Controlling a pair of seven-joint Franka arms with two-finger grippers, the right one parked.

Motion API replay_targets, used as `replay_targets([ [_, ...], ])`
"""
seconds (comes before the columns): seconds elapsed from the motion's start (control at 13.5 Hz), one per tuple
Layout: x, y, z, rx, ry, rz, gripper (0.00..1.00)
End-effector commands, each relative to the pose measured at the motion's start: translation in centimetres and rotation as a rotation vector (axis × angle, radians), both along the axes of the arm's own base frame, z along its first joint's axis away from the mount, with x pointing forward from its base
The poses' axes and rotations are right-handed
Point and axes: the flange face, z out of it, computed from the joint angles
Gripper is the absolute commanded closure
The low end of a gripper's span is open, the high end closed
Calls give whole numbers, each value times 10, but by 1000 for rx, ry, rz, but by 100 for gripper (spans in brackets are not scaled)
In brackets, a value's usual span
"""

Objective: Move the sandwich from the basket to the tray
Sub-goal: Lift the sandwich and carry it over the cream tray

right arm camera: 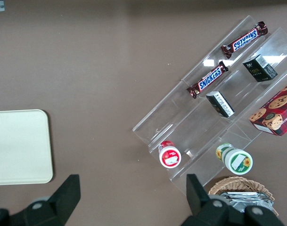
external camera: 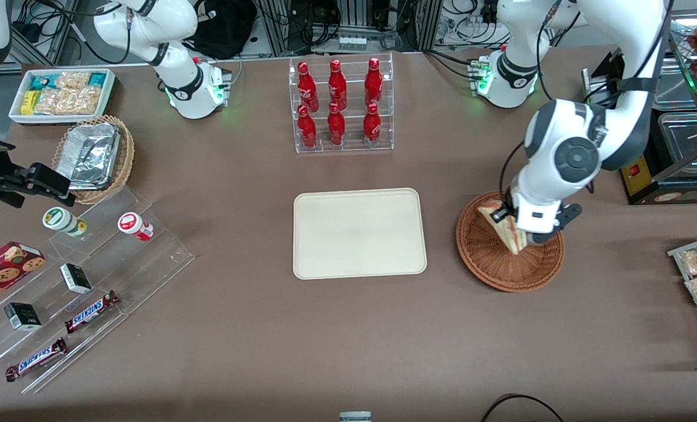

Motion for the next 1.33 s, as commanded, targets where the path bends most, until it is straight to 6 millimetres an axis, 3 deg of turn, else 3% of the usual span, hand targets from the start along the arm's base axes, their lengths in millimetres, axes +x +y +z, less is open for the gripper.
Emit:
replay_targets([
  [0.0, -3, -55, -14, 24, 13, -157, 97],
  [0.52, -6, -195, -9, -93, -25, -321, 97],
  [0.59, -19, -228, -16, -65, -47, -345, 98],
  [0.67, -22, -249, -26, -39, -72, -343, 98],
  [1.11, -30, -338, -61, -102, -66, -351, 98],
  [1.26, -28, -347, -69, -88, -39, -343, 98],
])
